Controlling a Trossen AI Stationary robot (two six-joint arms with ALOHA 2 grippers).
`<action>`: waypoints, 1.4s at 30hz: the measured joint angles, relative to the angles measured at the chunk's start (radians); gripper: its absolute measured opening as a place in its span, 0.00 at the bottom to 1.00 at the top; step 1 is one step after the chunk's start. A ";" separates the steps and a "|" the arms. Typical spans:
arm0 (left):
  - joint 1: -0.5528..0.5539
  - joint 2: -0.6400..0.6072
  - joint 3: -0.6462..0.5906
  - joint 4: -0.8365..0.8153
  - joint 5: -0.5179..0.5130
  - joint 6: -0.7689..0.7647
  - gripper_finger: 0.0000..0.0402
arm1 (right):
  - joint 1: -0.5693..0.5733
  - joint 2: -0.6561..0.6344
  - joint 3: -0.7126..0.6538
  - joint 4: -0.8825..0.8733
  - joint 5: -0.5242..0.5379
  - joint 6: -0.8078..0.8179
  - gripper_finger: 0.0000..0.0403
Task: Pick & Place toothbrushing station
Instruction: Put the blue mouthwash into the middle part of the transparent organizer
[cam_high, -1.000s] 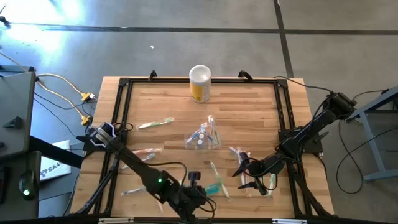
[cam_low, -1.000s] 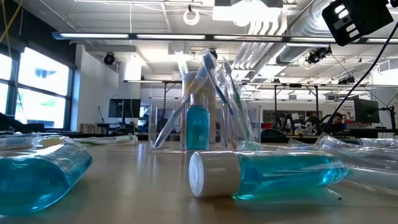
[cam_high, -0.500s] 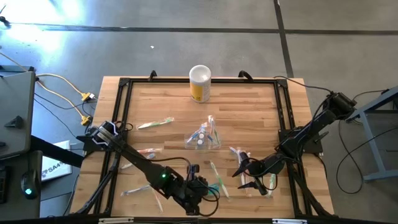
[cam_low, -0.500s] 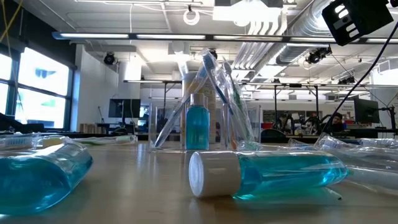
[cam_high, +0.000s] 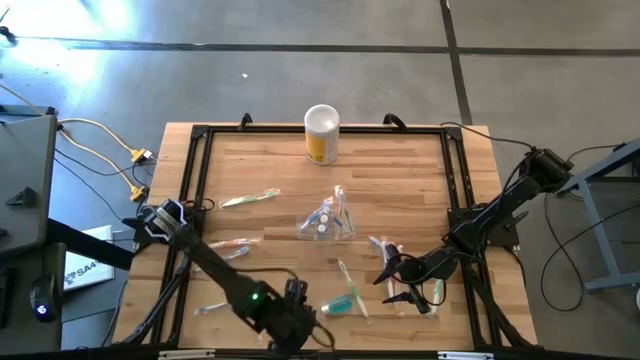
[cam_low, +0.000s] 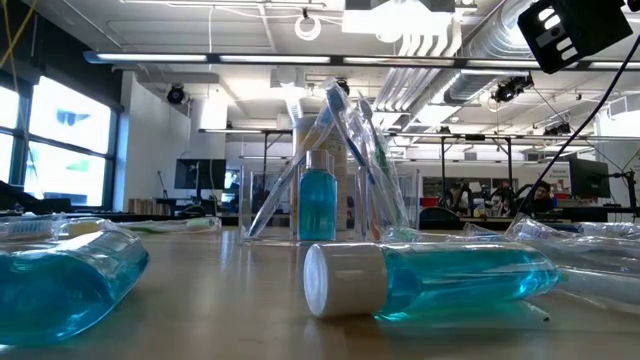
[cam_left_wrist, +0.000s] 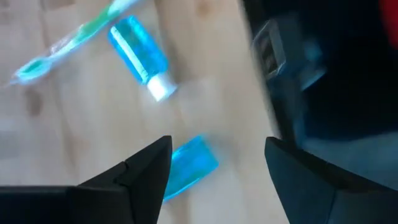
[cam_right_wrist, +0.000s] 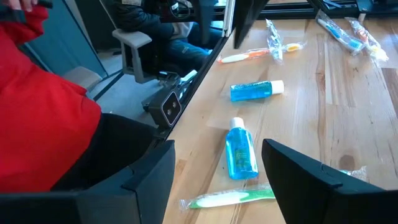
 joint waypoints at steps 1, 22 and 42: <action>-0.008 0.001 -0.001 -0.023 -0.032 0.023 0.63 | 0.000 0.000 0.000 0.000 0.000 0.000 0.58; -0.008 0.210 0.000 -0.127 -0.039 0.459 0.63 | 0.000 0.002 0.000 -0.005 0.000 0.000 0.58; 0.022 0.241 0.001 -0.105 -0.012 0.406 0.40 | 0.000 0.002 0.000 -0.007 0.000 0.000 0.58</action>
